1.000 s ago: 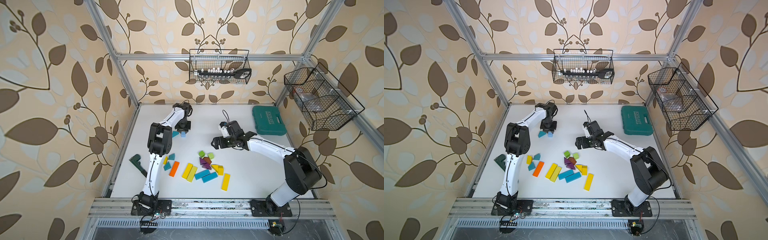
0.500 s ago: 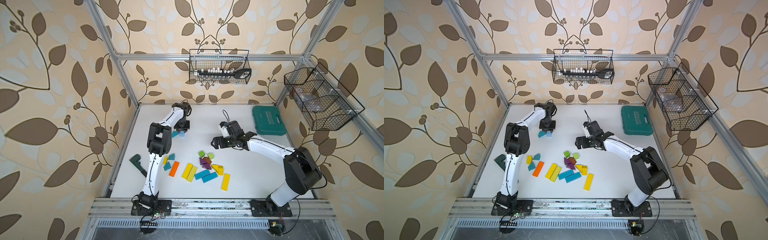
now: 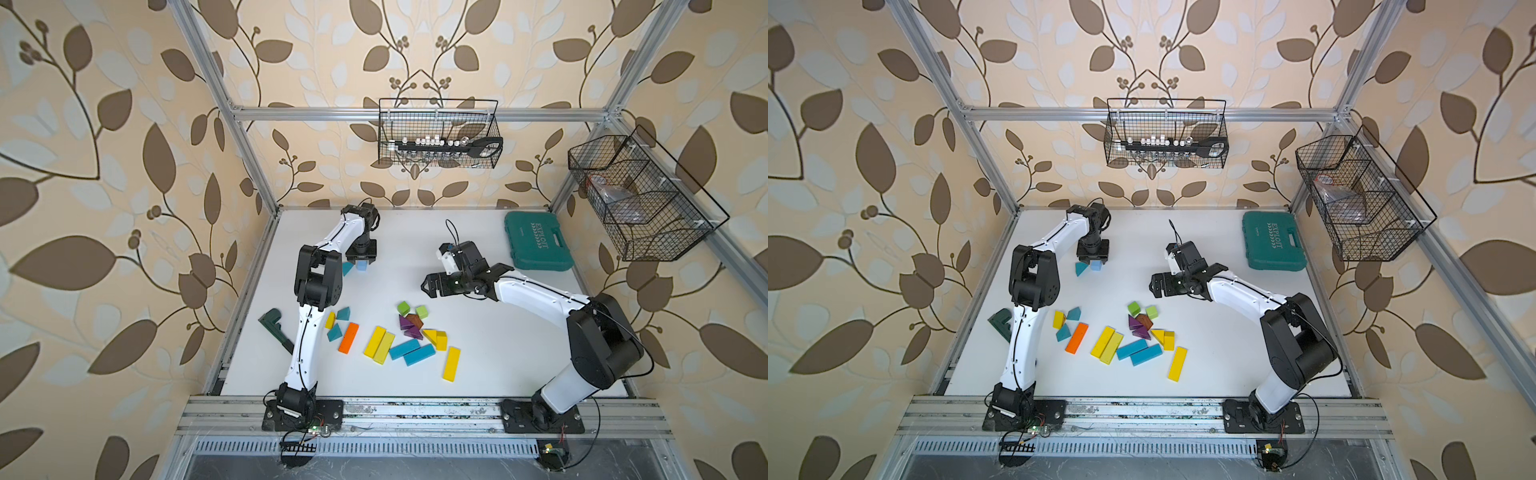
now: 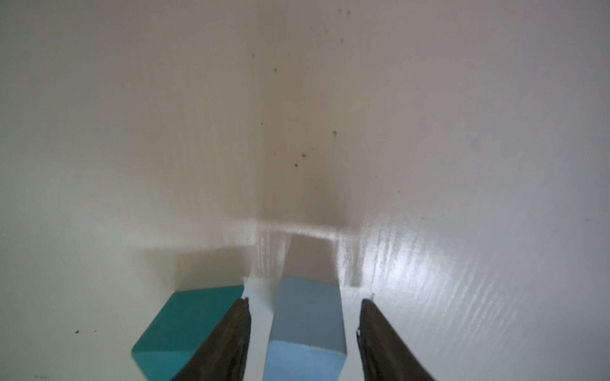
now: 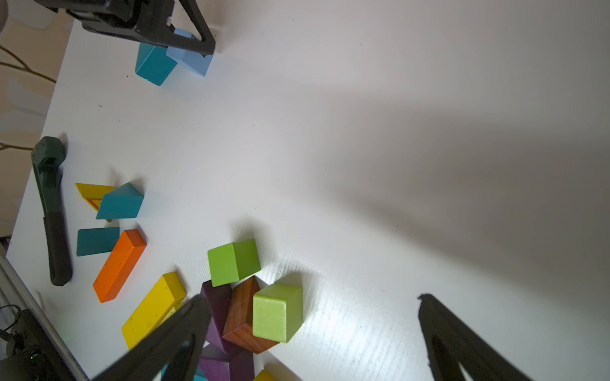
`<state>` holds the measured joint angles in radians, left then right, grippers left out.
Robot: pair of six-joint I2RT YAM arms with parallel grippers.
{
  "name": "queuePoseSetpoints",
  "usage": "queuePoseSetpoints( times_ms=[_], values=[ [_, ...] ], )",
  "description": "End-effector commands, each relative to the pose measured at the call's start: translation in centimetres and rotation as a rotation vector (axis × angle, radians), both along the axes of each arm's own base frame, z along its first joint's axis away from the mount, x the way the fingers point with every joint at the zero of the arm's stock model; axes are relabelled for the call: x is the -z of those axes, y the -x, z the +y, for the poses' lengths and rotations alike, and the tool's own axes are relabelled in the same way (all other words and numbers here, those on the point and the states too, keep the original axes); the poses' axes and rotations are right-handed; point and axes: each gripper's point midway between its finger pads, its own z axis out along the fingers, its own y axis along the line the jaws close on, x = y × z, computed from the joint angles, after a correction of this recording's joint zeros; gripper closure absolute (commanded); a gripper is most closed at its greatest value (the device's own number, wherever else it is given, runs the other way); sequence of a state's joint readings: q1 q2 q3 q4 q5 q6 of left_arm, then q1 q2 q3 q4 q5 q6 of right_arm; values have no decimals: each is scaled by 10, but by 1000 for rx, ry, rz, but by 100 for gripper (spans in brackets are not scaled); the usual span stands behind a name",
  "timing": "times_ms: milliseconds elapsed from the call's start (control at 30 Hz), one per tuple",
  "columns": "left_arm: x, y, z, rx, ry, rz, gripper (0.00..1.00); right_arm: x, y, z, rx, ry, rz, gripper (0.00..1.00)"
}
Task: Assemble a small pinwheel with building blocks
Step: Adjust the building block at the center of the board.
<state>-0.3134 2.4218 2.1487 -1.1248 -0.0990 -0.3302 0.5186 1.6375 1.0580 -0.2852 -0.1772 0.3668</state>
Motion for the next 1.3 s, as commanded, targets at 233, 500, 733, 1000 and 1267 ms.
queuePoseSetpoints(
  times_ms=[233,500,733,1000,1267],
  values=[
    [-54,-6,2,-26,22,-90,32,9,2,3,-6,-22,27,0],
    [-78,14,72,-358,24,-157,30,12,4,4,-9,-31,35,0],
    [-50,17,101,-521,205,-121,30,11,5,6,-18,-42,34,0],
    [-32,2,88,-520,266,-92,32,9,6,7,-24,-47,29,0],
    [-14,2,84,-510,270,-39,53,11,6,6,-27,-43,30,0]
  ],
)
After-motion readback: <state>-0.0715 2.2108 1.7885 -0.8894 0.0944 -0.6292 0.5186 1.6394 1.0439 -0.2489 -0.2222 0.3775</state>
